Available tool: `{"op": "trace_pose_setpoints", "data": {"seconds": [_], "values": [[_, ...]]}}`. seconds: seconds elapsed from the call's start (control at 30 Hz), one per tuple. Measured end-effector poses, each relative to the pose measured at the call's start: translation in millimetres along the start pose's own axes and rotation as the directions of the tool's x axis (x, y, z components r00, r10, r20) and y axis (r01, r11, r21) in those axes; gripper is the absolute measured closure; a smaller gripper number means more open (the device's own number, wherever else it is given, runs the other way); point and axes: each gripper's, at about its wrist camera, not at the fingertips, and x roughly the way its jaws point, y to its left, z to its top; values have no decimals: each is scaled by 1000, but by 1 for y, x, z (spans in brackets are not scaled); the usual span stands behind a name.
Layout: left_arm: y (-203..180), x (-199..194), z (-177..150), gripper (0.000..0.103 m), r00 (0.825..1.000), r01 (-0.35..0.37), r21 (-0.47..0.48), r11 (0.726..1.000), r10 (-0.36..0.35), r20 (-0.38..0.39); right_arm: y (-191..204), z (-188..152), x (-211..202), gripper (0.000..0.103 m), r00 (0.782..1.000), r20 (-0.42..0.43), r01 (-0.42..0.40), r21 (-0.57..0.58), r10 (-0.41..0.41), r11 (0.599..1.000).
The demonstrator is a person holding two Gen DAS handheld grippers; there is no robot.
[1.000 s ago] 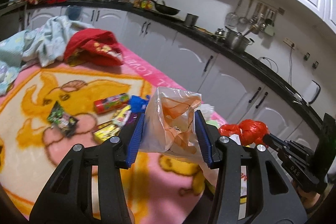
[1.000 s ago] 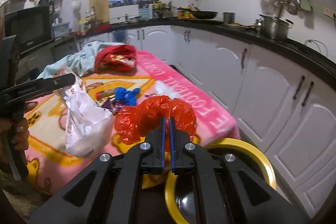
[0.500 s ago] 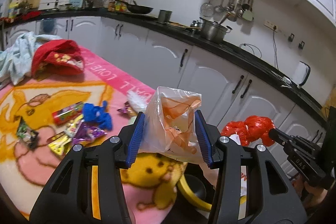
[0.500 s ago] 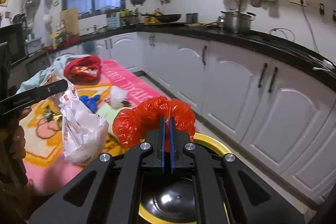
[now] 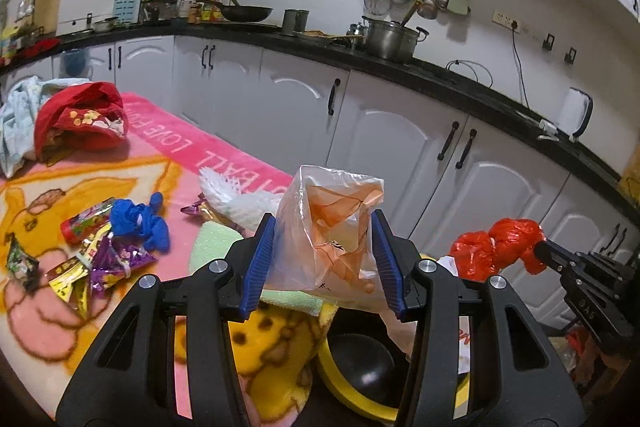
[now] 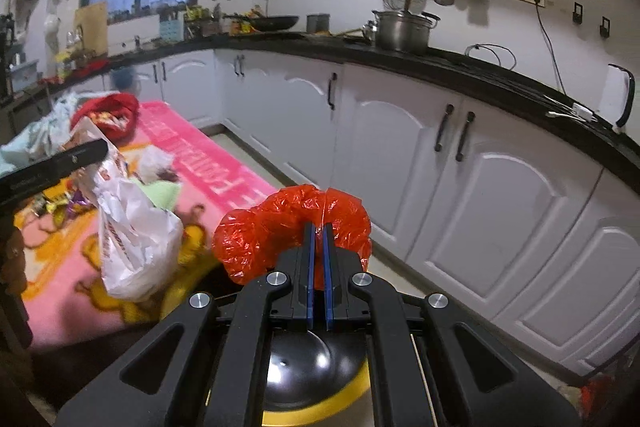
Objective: Collect trash
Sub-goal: 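Carry both bags over the yellow bin and open both tools to drop them, then move both tools back toward the candy on the blanket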
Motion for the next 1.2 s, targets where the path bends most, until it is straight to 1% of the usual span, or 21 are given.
{"op": "trace_pose_setpoints", "data": {"seconds": [0.13,0.27,0.4,0.57,0.67,0.73,0.77,0.8,0.87,0.9,1.0,1.07,1.13,1.2], "values": [[-6,14,-7,62,1000,-9,18,1000,9,-18,-7,-9,11,99,999,-32,16,1,-16,1000],[-15,27,-15,62,1000,-18,42,999,19,-20,-8,-16,21,99,998,-60,31,-15,-31,999],[-22,36,-23,61,999,-24,66,998,25,-22,-7,-23,30,99,996,-80,25,-27,-27,999],[-23,49,-33,56,998,-3,62,998,7,-67,-9,-28,45,99,992,-125,-15,0,14,1000],[-21,52,-36,51,997,16,52,999,-12,-75,-10,-31,53,98,987,-157,-38,22,41,999],[-20,54,-38,47,996,22,46,999,-19,-83,-10,-32,56,87,984,-170,-49,31,54,998],[-19,54,-38,42,996,24,42,999,-20,-90,-10,-32,57,76,984,-173,-47,33,52,998],[-17,53,-38,34,996,28,38,999,-25,-89,-10,-33,57,69,983,-174,-49,36,54,998],[-15,49,-37,25,997,28,36,999,-25,-79,-12,-34,56,65,984,-174,-43,45,50,998],[-14,48,-37,23,997,28,36,999,-25,-73,-13,-34,56,61,984,-173,-37,51,46,998],[-11,44,-36,15,997,25,30,999,-23,-70,-18,-33,53,54,986,-163,-30,72,41,997],[-9,42,-35,14,997,27,25,999,-25,-69,-20,-31,49,52,988,-149,-22,83,34,996],[-9,37,-34,11,998,21,27,999,-19,-61,-22,-29,45,49,990,-135,-20,89,32,996],[-7,31,-33,11,999,17,34,999,-16,-51,-22,-25,39,47,993,-116,-21,96,32,995]]}}
